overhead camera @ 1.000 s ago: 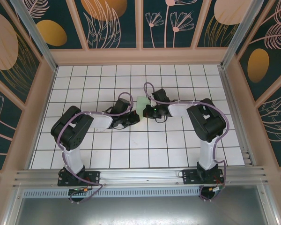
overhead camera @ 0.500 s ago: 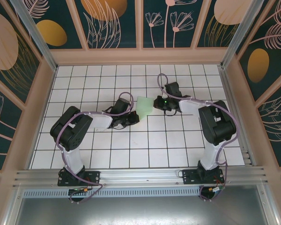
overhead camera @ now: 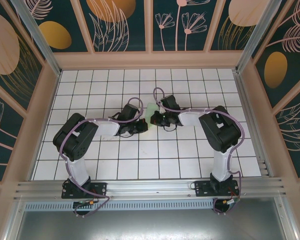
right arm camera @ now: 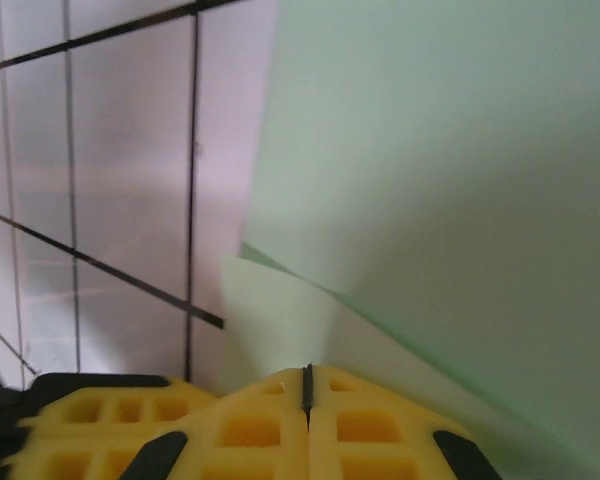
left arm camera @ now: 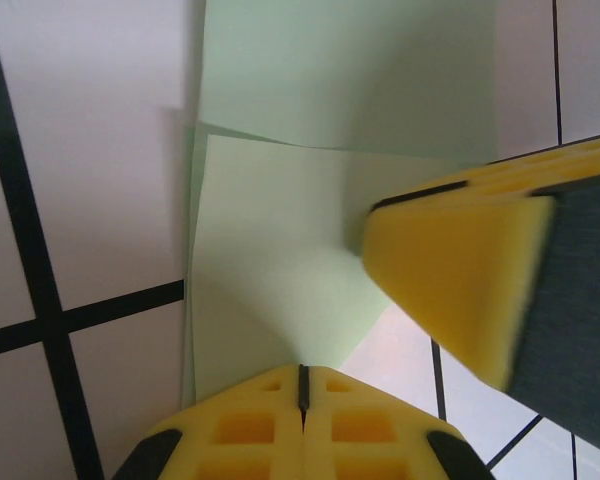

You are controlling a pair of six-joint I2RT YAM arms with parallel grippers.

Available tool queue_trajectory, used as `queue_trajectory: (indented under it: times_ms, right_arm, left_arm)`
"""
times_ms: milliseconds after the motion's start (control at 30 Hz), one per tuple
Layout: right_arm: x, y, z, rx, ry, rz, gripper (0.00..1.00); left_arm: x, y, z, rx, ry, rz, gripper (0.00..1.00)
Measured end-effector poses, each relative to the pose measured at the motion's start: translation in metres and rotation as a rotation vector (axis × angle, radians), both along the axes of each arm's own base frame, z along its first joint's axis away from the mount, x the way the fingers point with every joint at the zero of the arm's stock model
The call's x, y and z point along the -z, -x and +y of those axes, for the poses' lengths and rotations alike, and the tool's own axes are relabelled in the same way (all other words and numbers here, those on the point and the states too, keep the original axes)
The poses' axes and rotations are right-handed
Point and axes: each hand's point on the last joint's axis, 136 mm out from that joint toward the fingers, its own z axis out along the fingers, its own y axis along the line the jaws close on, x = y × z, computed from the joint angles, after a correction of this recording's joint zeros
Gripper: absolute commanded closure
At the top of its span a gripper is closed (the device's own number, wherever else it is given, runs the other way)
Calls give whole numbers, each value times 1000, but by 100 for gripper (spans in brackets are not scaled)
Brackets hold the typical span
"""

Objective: Fold a paper plane with a square sheet of paper (pick it up from the middle)
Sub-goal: Third fold the triangle at the center of the table.

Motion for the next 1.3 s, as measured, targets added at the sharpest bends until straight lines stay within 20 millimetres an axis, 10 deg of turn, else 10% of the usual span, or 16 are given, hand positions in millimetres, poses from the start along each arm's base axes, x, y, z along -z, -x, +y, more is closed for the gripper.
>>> queue_trajectory:
  times_ms: [867, 1100, 1300]
  right_arm:
    - [8, -1, -4, 4, -13, 36, 99]
    - [7, -1, -4, 33, -24, 61, 99]
    - [6, -2, -5, 61, -28, 80, 98]
  left_arm:
    - [-6, 24, 31, -26, -1, 42, 96]
    - [-45, 12, 16, -25, 130, -29, 96]
    - [-28, 8, 9, -31, 151, 17, 97]
